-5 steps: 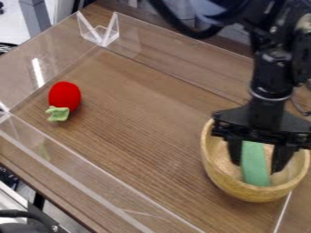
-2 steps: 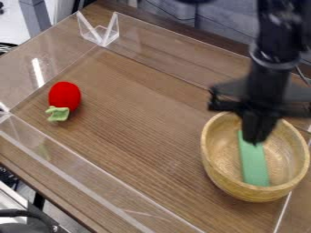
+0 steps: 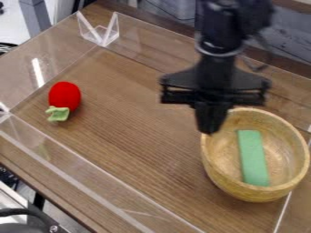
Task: Remove the green stick from the brown bowl and put it on the table
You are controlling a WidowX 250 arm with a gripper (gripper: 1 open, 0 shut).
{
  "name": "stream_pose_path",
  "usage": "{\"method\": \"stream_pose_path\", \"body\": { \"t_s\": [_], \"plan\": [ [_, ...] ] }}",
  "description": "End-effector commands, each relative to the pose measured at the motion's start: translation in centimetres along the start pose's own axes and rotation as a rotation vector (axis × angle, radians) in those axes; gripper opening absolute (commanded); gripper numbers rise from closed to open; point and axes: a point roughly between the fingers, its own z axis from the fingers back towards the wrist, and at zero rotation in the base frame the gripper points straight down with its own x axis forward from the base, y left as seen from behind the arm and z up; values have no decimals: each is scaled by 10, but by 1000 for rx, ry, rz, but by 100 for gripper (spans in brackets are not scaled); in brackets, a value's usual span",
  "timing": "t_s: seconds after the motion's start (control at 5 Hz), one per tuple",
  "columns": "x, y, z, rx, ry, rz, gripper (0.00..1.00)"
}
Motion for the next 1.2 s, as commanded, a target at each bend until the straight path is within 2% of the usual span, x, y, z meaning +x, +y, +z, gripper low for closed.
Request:
{"method": "stream_pose_path", "body": {
  "t_s": [0.0, 1.0],
  "plan": [
    [5, 13, 8, -15, -29, -49, 0],
    [16, 37, 2, 32, -6, -88, 0]
  ]
}}
